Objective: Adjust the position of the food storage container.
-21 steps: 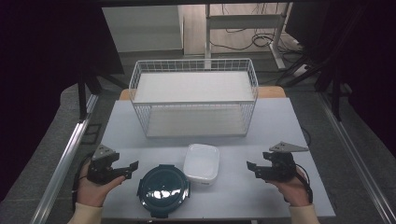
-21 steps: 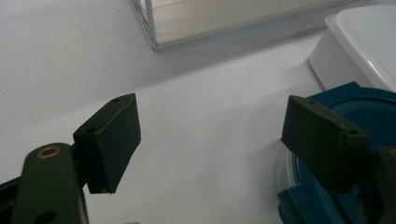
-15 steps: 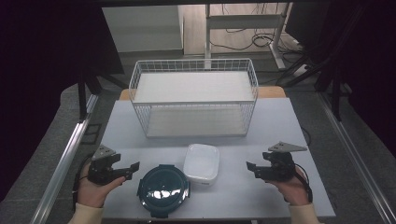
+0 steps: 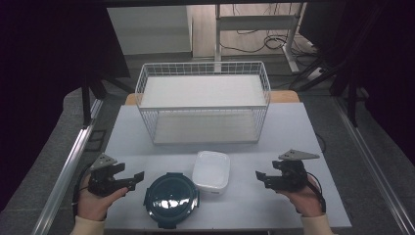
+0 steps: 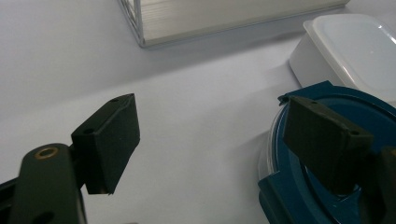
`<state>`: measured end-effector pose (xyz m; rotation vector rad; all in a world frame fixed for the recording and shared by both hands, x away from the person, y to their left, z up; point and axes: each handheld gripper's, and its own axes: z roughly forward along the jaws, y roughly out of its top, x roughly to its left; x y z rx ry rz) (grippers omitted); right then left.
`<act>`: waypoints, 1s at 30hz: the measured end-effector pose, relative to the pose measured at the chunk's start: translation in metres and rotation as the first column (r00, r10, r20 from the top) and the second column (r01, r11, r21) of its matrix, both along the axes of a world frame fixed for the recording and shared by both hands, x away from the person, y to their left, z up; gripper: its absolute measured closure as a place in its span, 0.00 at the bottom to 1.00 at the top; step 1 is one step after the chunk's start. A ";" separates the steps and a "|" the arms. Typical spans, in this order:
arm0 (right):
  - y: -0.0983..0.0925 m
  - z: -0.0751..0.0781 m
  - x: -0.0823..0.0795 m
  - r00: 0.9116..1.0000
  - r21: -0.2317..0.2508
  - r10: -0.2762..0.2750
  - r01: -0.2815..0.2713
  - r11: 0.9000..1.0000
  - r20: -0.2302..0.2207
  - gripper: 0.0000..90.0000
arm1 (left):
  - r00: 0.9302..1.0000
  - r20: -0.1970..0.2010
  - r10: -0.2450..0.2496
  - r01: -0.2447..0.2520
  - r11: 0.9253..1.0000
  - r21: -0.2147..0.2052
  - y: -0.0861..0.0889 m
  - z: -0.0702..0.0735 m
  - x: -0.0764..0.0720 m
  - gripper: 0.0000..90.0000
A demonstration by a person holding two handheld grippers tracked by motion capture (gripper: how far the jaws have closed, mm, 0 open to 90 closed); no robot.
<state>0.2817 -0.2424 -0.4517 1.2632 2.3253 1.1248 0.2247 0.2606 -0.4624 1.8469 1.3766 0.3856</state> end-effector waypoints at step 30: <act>0.077 -0.003 -0.036 0.946 -0.037 0.315 -0.318 0.947 -0.073 0.98 | 0.999 -0.035 -0.025 0.025 1.000 -0.007 -0.002 -0.006 0.000 0.20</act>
